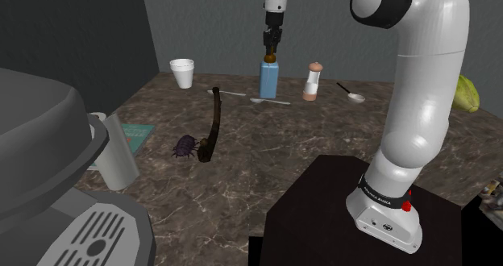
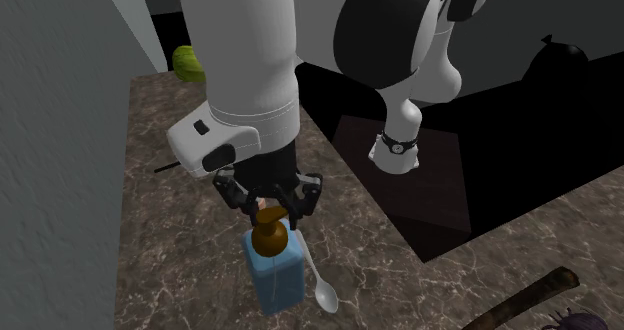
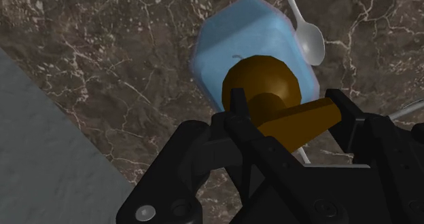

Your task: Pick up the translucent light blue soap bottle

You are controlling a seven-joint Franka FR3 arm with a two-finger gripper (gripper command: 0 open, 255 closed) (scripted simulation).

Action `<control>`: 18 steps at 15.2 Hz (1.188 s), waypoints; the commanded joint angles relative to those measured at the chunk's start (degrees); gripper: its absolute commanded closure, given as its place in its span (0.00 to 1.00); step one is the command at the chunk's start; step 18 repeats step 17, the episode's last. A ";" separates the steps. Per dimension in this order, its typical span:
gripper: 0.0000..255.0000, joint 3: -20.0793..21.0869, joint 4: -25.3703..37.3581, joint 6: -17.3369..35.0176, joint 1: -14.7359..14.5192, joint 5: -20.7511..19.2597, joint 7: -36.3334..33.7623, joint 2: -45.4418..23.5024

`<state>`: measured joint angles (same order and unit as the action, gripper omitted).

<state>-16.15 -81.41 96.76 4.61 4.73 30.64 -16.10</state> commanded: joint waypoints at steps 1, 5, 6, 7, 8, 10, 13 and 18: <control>1.00 0.02 0.80 -0.81 0.02 0.04 -0.04 -0.22; 1.00 -0.03 4.78 -4.19 0.30 0.20 -0.03 -0.85; 1.00 -0.05 5.85 -5.06 0.38 0.25 -0.02 -1.05; 1.00 -0.06 6.96 -5.94 0.47 0.32 -0.01 -1.28; 1.00 -0.07 8.10 -6.84 0.57 0.39 0.00 -1.53; 1.00 -0.10 10.51 -8.68 0.79 0.55 0.03 -2.11; 1.00 -0.13 14.47 -11.59 1.20 0.86 0.08 -3.19; 1.00 -0.14 17.62 -13.80 1.56 1.15 0.12 -4.15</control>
